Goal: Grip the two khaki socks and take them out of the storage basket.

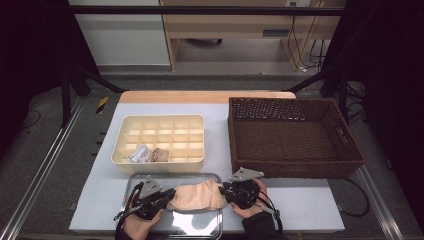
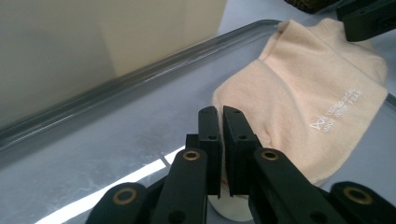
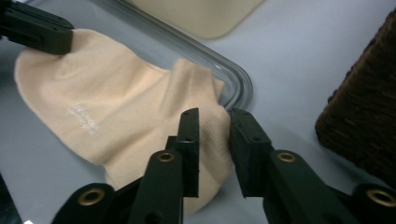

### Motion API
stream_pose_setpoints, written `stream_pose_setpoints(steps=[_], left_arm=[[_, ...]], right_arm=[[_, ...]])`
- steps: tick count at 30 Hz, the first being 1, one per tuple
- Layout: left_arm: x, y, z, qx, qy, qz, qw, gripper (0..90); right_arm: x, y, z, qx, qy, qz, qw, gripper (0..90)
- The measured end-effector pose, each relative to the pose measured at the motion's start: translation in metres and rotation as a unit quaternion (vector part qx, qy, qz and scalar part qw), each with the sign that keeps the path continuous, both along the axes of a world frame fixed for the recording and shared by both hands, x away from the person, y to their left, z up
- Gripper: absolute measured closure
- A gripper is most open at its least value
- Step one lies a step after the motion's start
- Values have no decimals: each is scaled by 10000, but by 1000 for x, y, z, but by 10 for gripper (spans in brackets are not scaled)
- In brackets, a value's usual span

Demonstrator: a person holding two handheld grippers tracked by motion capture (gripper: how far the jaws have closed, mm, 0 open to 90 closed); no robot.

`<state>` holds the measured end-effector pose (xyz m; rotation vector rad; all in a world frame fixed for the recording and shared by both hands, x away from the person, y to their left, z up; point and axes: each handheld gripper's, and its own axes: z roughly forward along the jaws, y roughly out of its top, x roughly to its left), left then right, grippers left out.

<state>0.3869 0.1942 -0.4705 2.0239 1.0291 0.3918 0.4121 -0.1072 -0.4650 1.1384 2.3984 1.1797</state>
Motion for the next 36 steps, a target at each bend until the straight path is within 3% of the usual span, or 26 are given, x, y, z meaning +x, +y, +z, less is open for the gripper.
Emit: stream_pose_setpoints(steps=[6, 10, 12, 17, 22, 29, 32, 36], left_arm=[[1, 4, -1, 49, -8, 75, 10000, 858], [2, 4, -2, 49, -7, 108, 9999, 858], [2, 5, -4, 100, 9, 123, 9999, 858], [3, 5, -5, 68, 20, 145, 9999, 858], [3, 6, -5, 50, 23, 148, 9999, 858], [4, 8, -4, -22, 3, 177, 9998, 858], [5, 10, -4, -47, -3, 181, 9998, 858], [6, 10, -4, -77, 9, 194, 9998, 858]], right_arm=[[-7, 2, 4, 225, -158, 162, 9995, 678], [-11, 10, 0, 210, -75, 381, 9990, 676], [-12, 15, -6, 105, 38, 472, 9988, 704], [-13, 19, -10, -37, 103, 584, 9982, 894], [-12, 17, -5, 21, 154, 599, 9981, 900], [-15, 19, 1, 334, 109, 719, 9968, 894], [-16, 24, -3, 250, 73, 730, 9970, 845], [-16, 29, -8, 175, 173, 823, 9963, 900]])
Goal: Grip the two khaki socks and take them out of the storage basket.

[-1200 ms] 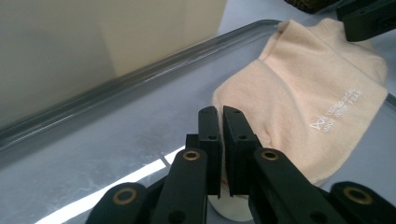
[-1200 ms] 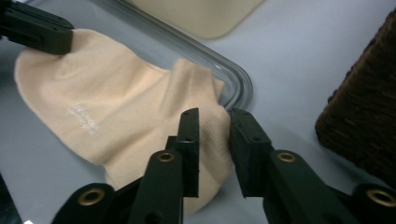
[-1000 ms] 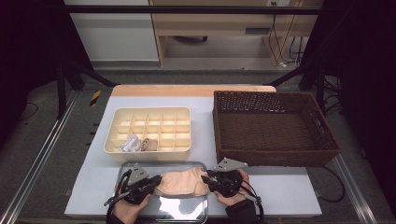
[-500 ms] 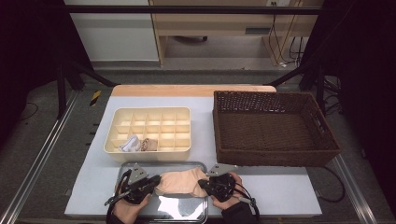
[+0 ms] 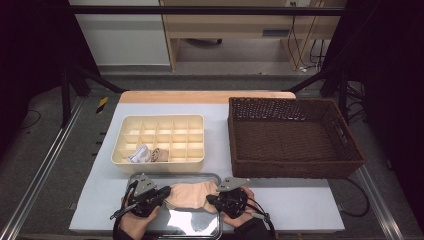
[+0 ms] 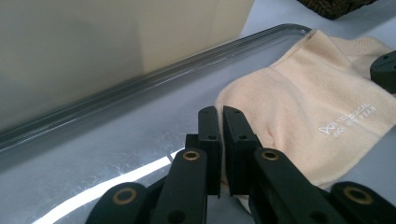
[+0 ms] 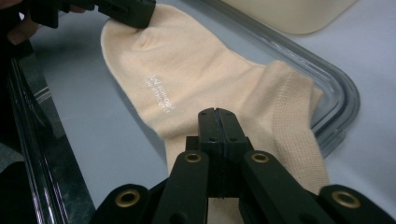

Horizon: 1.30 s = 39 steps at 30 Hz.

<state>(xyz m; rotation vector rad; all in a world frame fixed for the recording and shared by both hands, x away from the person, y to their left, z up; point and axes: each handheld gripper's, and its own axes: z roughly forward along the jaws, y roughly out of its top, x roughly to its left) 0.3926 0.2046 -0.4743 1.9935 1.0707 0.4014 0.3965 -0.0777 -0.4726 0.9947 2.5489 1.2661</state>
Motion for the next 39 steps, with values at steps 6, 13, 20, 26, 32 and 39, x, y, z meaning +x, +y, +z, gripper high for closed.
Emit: stream_pose_setpoints(steps=[6, 13, 20, 26, 32, 39], left_arm=[[1, 0, -2, 36, 15, -32, 10000, 857], [3, 0, -3, 61, 7, -88, 9999, 852], [3, 2, 2, -8, -112, -70, 9999, 857], [4, 2, 0, 72, -100, -34, 9999, 854], [5, 4, 0, 227, -109, 47, 9997, 857], [3, 5, 1, 212, -87, 11, 9997, 859]], right_arm=[[1, 2, 0, -76, 4, 7, 10000, 900], [2, 2, -3, -223, -79, -28, 9997, 900], [3, 4, -1, -117, -132, -3, 9998, 900], [5, 7, -6, -96, -132, 7, 9999, 900], [2, 5, -9, -52, -80, 64, 9999, 900], [3, -4, -6, -104, 87, 247, 9996, 900]])
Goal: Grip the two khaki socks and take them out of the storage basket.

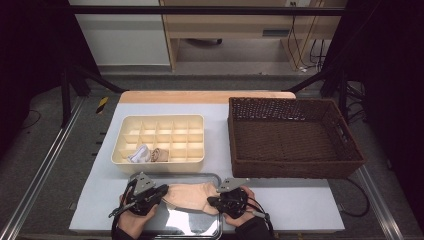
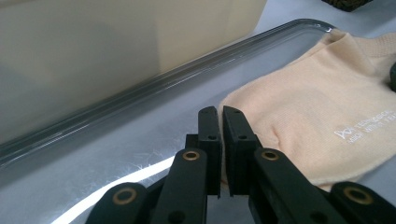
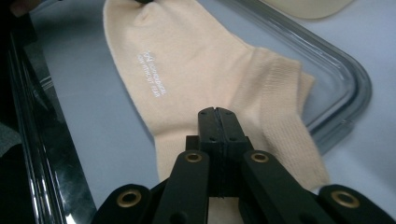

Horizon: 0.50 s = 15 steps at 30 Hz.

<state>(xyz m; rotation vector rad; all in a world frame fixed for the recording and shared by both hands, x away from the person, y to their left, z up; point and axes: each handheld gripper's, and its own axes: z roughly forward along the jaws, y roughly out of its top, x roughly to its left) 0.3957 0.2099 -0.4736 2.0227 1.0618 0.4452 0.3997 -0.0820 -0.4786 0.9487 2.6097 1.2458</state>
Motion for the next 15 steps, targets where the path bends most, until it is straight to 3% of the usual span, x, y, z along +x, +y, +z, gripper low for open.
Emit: stream_pose_setpoints(steps=[5, 8, 11, 15], left_arm=[[-3, 3, 0, 80, 14, -83, 9999, 850], [-3, 5, -1, 65, 46, -108, 9999, 844], [-3, 4, -2, 104, 34, -100, 9999, 842], [-3, 2, -3, 191, -10, -95, 9998, 840]], right_arm=[[0, -2, 1, 2, -78, -111, 9999, 899], [1, -7, 5, 141, -229, -347, 9990, 834], [5, -18, 10, 175, -513, -774, 9955, 724], [11, -23, 5, 34, -486, -907, 9947, 662]])
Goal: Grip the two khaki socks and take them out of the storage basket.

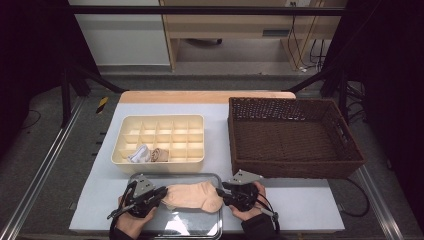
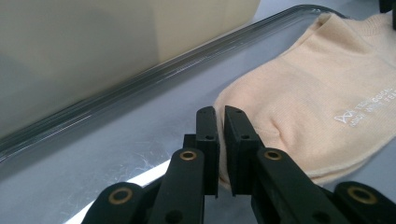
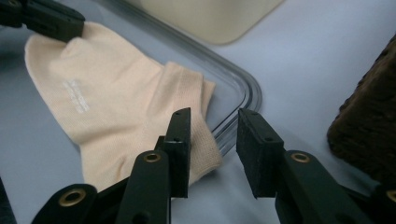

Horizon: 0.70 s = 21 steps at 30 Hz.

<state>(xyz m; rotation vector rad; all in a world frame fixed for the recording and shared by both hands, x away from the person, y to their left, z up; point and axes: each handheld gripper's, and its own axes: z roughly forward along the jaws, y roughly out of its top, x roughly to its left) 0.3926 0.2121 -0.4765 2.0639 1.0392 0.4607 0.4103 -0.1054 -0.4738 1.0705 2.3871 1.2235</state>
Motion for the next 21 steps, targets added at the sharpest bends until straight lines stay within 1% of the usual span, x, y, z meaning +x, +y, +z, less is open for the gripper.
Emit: stream_pose_setpoints(steps=[1, 2, 4, 5, 7, 9, 12, 13, 14, 16, 19, 21], left_arm=[[0, 0, 0, 1, 0, 4, 10000, 839], [0, 0, 0, -4, -1, 4, 10000, 839], [0, 0, 0, 6, -4, 13, 10000, 839], [0, 0, 0, 6, -4, 13, 10000, 839], [0, 0, -1, 9, -5, 18, 10000, 839], [0, 0, -1, 15, 0, 17, 10000, 839], [0, 0, 0, 2, 9, 20, 10000, 839], [0, 0, 0, -1, 14, 26, 10000, 839], [1, 1, 0, -14, 22, 15, 10000, 839], [1, 1, 0, -38, 31, 30, 10000, 838], [0, 1, 0, -51, 20, 41, 10000, 835], [0, 1, -1, -51, 18, 43, 10000, 834]], right_arm=[[0, 1, -1, 0, 44, 20, 10000, 667], [1, 2, -2, 2, 29, 59, 10000, 703], [1, 3, -1, 46, 62, 230, 9997, 818], [1, 3, -1, 46, 62, 230, 9997, 818], [1, 5, 3, -3, 74, 313, 9995, 871], [0, 6, 6, 24, 10, 328, 9995, 875], [1, 8, 9, 209, -112, 285, 9993, 878], [2, 8, 10, 235, -142, 261, 9993, 877], [3, 9, 9, 250, -122, 223, 9994, 877], [5, 11, 5, 208, 16, 192, 9996, 876], [5, 15, 0, 21, 181, 246, 9995, 859], [4, 16, -2, 16, 191, 242, 9995, 782]])
